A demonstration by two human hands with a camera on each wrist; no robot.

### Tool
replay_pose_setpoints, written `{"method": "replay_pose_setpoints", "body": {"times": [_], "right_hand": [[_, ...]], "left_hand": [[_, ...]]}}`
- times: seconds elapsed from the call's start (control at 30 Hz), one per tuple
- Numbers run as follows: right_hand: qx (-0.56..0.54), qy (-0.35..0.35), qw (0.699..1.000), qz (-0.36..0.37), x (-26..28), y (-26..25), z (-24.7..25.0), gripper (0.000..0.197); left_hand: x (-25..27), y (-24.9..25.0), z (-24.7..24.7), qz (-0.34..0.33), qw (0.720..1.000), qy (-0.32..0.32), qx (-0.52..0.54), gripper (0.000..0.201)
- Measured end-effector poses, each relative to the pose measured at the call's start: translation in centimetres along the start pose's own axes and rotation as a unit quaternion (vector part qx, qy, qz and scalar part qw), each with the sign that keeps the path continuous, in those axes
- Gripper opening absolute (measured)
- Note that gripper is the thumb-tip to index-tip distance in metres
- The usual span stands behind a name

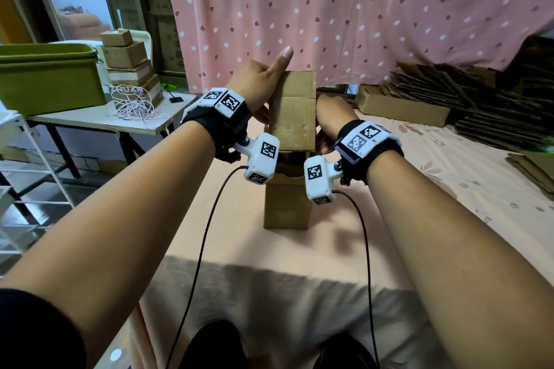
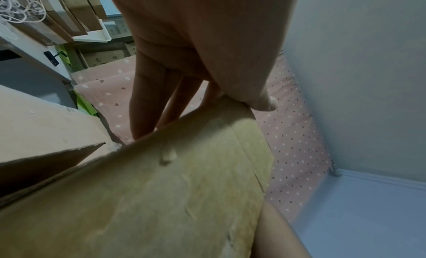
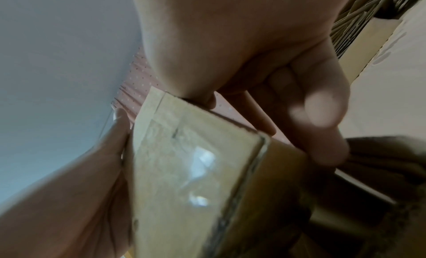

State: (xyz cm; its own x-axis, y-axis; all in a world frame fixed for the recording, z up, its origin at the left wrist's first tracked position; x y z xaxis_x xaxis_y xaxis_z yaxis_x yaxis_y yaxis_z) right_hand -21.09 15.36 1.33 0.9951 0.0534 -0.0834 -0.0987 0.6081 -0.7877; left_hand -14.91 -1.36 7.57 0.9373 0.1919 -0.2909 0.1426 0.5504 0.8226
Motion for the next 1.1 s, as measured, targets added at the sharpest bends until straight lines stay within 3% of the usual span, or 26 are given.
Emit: {"method": "replay_pose_setpoints", "body": {"times": [0.13, 0.23, 0.3, 0.37, 0.8, 0.97, 1.1], "right_hand": [[0.023, -0.016, 1.0, 0.002, -1.5, 1.2, -1.3, 0.04], [0.02, 0.007, 1.0, -0.005, -2.6, 1.9, -1.2, 0.052], [0.021, 0.044, 0.999, 0.004, -3.3, 2.0, -0.6, 0.058], [0.035, 0.062, 0.997, 0.018, -3.6, 2.1, -0.1, 0.05], [0.048, 0.092, 0.994, 0.041, -0.9, 1.7, 0.5, 0.036], [0.02, 0.106, 0.993, 0.047, -2.5, 2.7, 0.4, 0.035], [-0.007, 0.126, 0.99, 0.057, -0.8, 1.2, 1.3, 0.035]], "left_hand": [[-0.6, -1.4, -1.0, -0.006, 1.0, -0.016, 0.006, 0.077], [-1.0, -1.6, -1.2, -0.01, 1.0, -0.014, 0.018, 0.084], [-1.2, -1.6, -1.4, -0.019, 1.0, -0.01, 0.016, 0.079], [-1.3, -1.8, -1.9, -0.027, 0.999, -0.015, 0.008, 0.077], [-0.9, -3.5, -2.9, -0.013, 1.0, -0.021, 0.004, 0.071], [-1.1, -3.9, -2.7, 0.012, 1.0, -0.003, -0.005, 0.053], [-1.4, -3.8, -2.5, 0.011, 1.0, 0.013, -0.01, 0.051]]}}
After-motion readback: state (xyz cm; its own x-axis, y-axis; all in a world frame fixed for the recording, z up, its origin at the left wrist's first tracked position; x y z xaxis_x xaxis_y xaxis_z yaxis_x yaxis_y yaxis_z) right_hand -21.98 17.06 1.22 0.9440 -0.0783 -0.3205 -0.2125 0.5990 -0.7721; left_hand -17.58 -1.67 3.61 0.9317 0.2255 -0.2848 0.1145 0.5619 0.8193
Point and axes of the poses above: each hand's wrist, its own x-axis away from the middle knuckle, its own z-axis out of the back of the hand, y = z × x, the point moved 10 cm from there along -x, towards the middle knuckle, and after that the axes turned 1 degree about z, right-handed, at the moved point
